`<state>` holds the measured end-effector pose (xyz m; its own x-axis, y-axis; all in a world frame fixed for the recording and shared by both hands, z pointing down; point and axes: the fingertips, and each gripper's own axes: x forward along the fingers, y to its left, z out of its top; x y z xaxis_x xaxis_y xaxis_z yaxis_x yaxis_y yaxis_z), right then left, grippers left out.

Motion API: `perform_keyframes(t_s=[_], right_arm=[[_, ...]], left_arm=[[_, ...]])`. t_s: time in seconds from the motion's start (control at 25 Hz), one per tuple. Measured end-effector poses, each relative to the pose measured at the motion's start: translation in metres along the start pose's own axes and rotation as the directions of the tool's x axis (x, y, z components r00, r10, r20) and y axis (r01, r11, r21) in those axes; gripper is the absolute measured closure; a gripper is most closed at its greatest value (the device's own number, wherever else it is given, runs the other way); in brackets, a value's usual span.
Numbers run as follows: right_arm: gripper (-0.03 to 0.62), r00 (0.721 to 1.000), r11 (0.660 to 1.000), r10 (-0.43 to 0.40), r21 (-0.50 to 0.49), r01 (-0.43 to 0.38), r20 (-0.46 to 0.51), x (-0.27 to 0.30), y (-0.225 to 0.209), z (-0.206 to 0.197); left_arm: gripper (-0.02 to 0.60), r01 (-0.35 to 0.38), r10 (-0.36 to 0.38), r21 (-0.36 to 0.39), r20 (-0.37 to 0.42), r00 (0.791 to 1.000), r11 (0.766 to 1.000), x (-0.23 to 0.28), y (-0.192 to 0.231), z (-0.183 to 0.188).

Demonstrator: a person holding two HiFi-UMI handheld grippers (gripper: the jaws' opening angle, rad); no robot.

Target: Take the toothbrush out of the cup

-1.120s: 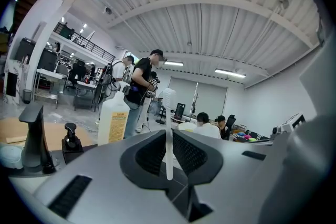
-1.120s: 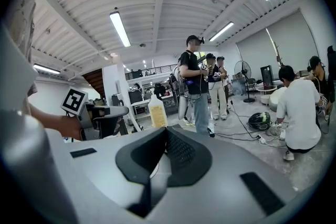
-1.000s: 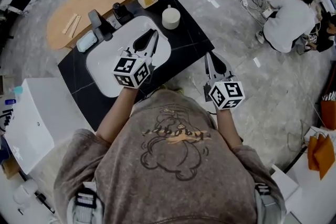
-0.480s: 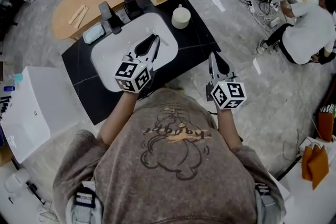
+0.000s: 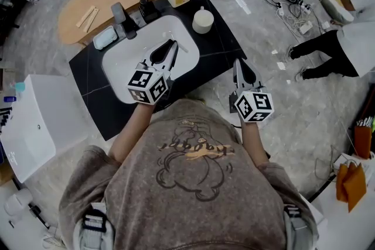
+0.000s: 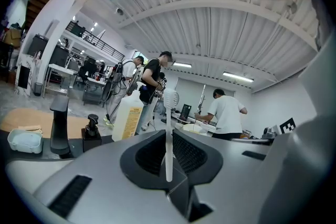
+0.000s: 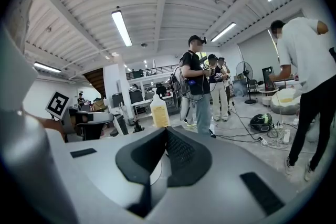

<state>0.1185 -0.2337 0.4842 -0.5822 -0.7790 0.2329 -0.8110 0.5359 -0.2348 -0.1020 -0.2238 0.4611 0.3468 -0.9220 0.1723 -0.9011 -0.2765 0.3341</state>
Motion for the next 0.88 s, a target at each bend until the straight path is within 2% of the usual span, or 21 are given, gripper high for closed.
perform_keyframes(t_s=[0.88], right_arm=[[0.591,1.000,1.000,0.004,0.007,-0.004,-0.012,0.0010,-0.0044,-0.0029]], left_arm=[[0.525,0.001,-0.002,-0.014,-0.014,1.000,1.000,0.0060,-0.0004,-0.0049]])
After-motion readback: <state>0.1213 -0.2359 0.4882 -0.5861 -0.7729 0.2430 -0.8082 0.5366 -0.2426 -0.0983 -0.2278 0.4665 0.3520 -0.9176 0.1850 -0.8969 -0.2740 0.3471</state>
